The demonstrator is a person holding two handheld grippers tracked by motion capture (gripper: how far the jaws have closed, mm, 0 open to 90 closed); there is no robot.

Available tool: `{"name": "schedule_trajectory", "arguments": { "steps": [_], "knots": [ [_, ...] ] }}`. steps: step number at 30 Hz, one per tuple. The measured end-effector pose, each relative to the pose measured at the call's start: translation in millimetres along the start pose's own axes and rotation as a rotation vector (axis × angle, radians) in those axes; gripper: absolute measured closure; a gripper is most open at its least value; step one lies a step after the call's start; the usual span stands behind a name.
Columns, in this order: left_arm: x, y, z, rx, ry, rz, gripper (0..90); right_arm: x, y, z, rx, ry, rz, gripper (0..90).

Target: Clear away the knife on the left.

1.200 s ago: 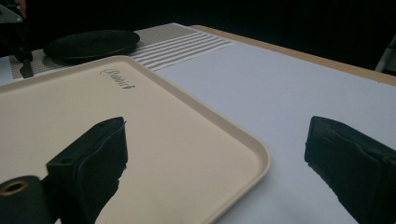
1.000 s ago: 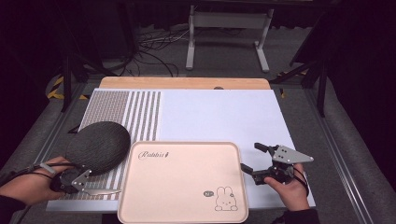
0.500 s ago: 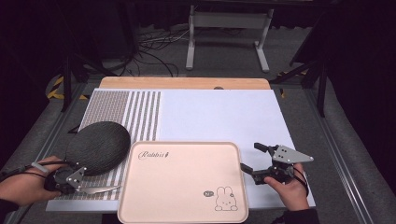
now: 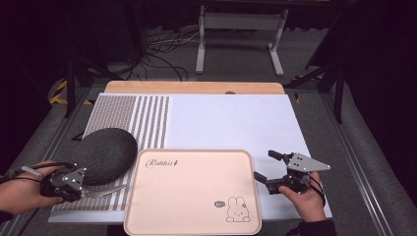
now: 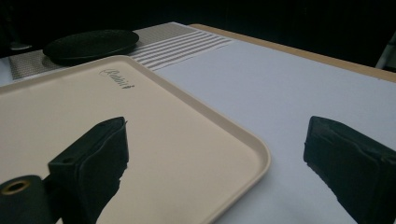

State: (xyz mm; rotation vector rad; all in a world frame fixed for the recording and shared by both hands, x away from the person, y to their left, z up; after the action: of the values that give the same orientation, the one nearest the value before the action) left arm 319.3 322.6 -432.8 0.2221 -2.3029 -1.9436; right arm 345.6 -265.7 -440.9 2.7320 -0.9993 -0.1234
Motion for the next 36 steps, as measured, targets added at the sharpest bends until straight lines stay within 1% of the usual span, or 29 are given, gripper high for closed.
{"name": "schedule_trajectory", "arguments": {
  "steps": [1, 2, 3, 6, 7, 8, 11, 13, 14, 15, 16, 17, 19, 20, 21, 22, 26, 29, 30, 31, 32, 33, 34, 35, 36],
  "knots": [
    [-0.3, 4.1, -2.5, 0.020, 0.035, 0.004, 80.1, -0.1, 0.2, 0.0, 0.000, 0.001, 0.000, 7.5],
    [-0.3, 4.1, -2.5, 0.020, 0.035, 0.004, 80.1, -0.1, 0.2, 0.0, 0.000, 0.001, 0.000, 7.5],
    [-0.7, 6.9, -3.9, 0.036, 0.074, 0.017, 80.1, 0.0, 0.3, 0.0, 0.000, 0.000, 0.000, 7.5],
    [-0.8, 9.7, -6.3, 0.068, 0.154, 0.044, 80.0, 0.1, 0.8, 0.0, 0.000, 0.002, 0.000, 7.5],
    [-0.5, 11.4, -7.8, 0.082, 0.196, 0.060, 80.0, 0.2, 1.0, 0.0, 0.000, 0.002, 0.001, 7.5],
    [-0.5, 11.4, -7.8, 0.082, 0.196, 0.060, 80.0, 0.2, 1.0, 0.0, 0.000, 0.002, 0.001, 7.5],
    [-1.0, 13.5, -9.2, 0.084, 0.223, 0.054, 80.0, 0.5, 1.2, 0.0, 0.000, 0.002, 0.003, 7.5],
    [-1.4, 14.5, -9.9, 0.091, 0.246, 0.054, 80.0, 0.4, 1.2, -0.1, 0.000, 0.003, 0.003, 7.6],
    [-1.6, 15.4, -11.3, 0.098, 0.270, 0.055, 80.0, 0.1, 1.2, -0.3, 0.001, 0.003, 0.002, 7.6],
    [-1.6, 15.4, -11.3, 0.098, 0.270, 0.055, 80.0, 0.2, 1.2, -0.3, 0.001, 0.004, 0.002, 7.6],
    [-1.2, 16.2, -13.3, 0.101, 0.286, 0.057, 80.0, 0.3, 1.2, -0.2, 0.000, 0.003, 0.003, 7.5],
    [-1.2, 16.2, -13.3, 0.101, 0.286, 0.057, 80.0, 0.3, 1.2, -0.2, 0.000, 0.003, 0.003, 7.5],
    [-0.3, 16.8, -18.3, 0.112, 0.309, 0.063, 80.0, 0.4, 1.1, -0.2, 0.000, 0.003, 0.003, 7.6],
    [-0.3, 16.8, -18.3, 0.112, 0.309, 0.063, 80.0, 0.4, 1.1, -0.2, 0.000, 0.003, 0.003, 7.6],
    [0.1, 17.0, -21.2, 0.116, 0.320, 0.060, 80.0, 0.3, 1.1, -0.1, 0.000, 0.003, 0.003, 7.6],
    [0.8, 16.8, -24.1, 0.114, 0.321, 0.058, 80.0, 0.4, 1.0, 0.0, -0.001, 0.004, 0.004, 7.6],
    [2.9, 17.6, -34.4, 0.122, 0.349, 0.066, 80.0, 0.3, 0.9, 0.1, -0.001, 0.003, 0.002, 7.6],
    [3.9, 20.0, -42.3, 0.139, 0.380, 0.063, 80.1, 0.4, 1.4, 0.3, -0.002, 0.003, 0.003, 7.6],
    [4.1, 20.8, -43.9, 0.141, 0.386, 0.069, 80.1, 0.4, 1.4, 0.3, -0.002, 0.003, 0.003, 7.6],
    [4.4, 21.7, -48.3, 0.159, 0.405, 0.060, 80.0, 1.0, 1.9, 0.3, -0.003, 0.004, 0.004, 7.5],
    [4.4, 21.7, -48.3, 0.159, 0.405, 0.060, 80.0, 1.0, 1.9, 0.3, -0.003, 0.004, 0.004, 7.5],
    [4.4, 23.1, -50.9, 0.161, 0.428, 0.045, 80.0, 1.0, 1.9, 0.3, -0.002, 0.003, 0.004, 7.6],
    [3.9, 23.7, -53.2, 0.172, 0.433, 0.029, 80.0, 1.1, 2.1, 0.3, -0.001, 0.004, 0.004, 7.6],
    [5.1, 24.6, -56.0, 0.169, 0.440, 0.029, 80.0, 1.0, 2.2, 0.3, -0.002, 0.003, 0.003, 7.6],
    [4.9, 24.6, -57.9, 0.176, 0.447, 0.026, 80.0, 1.0, 2.2, 0.4, -0.003, 0.003, 0.003, 7.6]
  ]
}}
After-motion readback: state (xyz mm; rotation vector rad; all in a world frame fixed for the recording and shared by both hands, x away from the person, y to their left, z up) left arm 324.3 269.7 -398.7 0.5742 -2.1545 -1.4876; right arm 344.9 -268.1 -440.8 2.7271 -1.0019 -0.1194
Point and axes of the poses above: each handheld gripper's, and its own axes: y roughly backward along the jaws, z roughly out of its underside, x roughly to its right, the point moved 4 cm from there along -y, roughly forward along the jaws, and after that the axes turned 5 degrees about x, right-handed, at the moved point
